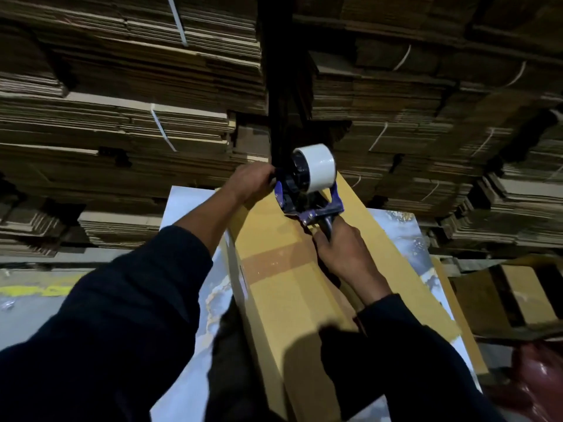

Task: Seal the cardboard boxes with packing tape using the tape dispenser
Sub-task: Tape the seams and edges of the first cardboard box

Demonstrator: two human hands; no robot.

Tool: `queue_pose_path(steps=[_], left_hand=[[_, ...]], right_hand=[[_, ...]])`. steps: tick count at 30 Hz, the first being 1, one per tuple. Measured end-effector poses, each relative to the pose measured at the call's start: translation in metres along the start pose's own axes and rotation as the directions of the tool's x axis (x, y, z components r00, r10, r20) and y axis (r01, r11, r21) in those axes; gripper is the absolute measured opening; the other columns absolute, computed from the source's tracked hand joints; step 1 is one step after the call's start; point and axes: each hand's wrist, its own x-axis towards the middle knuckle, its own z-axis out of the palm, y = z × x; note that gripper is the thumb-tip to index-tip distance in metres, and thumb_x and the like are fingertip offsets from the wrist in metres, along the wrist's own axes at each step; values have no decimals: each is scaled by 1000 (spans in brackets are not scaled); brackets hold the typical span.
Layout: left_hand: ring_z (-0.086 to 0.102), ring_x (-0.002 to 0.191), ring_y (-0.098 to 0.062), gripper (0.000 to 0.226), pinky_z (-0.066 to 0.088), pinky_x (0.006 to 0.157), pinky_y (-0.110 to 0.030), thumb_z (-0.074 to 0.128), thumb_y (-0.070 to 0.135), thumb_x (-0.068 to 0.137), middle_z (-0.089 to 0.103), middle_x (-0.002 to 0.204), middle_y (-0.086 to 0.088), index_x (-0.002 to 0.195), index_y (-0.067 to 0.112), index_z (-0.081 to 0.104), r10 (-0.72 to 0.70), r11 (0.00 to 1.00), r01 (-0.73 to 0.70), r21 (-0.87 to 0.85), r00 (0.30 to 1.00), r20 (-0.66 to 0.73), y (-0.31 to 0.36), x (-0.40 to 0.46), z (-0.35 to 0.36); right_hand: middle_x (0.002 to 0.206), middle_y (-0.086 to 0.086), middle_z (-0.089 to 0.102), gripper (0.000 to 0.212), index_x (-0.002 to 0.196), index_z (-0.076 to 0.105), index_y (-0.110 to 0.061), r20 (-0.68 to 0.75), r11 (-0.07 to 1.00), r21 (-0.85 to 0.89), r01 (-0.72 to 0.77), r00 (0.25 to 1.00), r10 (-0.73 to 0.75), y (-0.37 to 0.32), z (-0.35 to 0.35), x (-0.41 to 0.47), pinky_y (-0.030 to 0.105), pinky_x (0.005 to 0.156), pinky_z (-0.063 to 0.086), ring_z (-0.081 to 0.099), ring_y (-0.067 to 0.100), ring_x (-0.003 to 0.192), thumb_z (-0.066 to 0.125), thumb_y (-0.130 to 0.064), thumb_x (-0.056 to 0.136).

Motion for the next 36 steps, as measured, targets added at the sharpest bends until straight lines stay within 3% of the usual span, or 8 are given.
queue_pose_path(steps=[3,7,15,18,22,27,32,36], left_hand=[[67,94,-35,18,53,77,-40,56,23,99,71,102,-13,106,17,71,-48,998,49,-46,999,26,-3,6,-8],[64,86,-33,11,46,70,-36,58,20,96,62,87,-6,98,18,68,-40,998,40,-44,999,18,-2,3,-6],[66,92,-41,20,49,72,-41,56,17,96,72,100,-17,109,17,71,37,999,-37,5,998,-46,16,-19,2],[66,93,-39,18,40,69,-38,55,17,99,70,98,-16,110,15,70,-27,999,28,39,999,-33,24,-22,3],[66,99,-42,19,46,74,-42,58,13,95,71,104,-18,110,15,71,-121,993,121,-13,992,-26,30,-31,4],[66,102,-46,29,48,71,-46,62,10,90,74,108,-17,114,23,72,-137,988,126,-85,982,-133,36,-52,9],[66,99,-46,23,46,72,-45,59,8,89,72,104,-18,107,17,71,-172,985,172,-8,980,-103,40,-54,11],[67,101,-42,24,44,72,-43,54,15,97,73,109,-15,113,23,70,-133,991,135,6,984,-119,38,-51,13]], right_hand=[[109,17,65,23,112,54,-12,13,1000,-4,-6,1000,6,-13,-3,13,35,71,42,61,36,92,56,-32,102],[110,17,65,21,108,55,-12,27,999,-14,-32,999,32,-15,-8,16,36,71,44,62,36,93,56,-31,101],[111,17,68,29,119,56,-10,5,999,39,-32,999,31,19,8,-19,36,70,45,64,39,100,60,-32,101],[108,16,69,28,119,55,-10,-3,997,73,-30,1000,30,25,13,-28,34,68,41,65,39,97,59,-31,102],[108,17,68,28,120,55,-11,-15,995,97,-17,1000,19,27,16,-32,37,70,46,65,39,98,59,-30,101],[115,19,66,30,122,55,-8,-3,996,87,-32,999,32,25,12,-31,35,75,44,63,39,104,58,-29,101],[115,19,63,28,118,53,-7,21,998,49,-40,999,39,22,8,-29,40,77,48,61,40,103,56,-30,102],[114,19,63,28,116,53,-7,31,998,46,-44,999,43,25,6,-35,39,77,48,62,40,103,56,-31,102]])
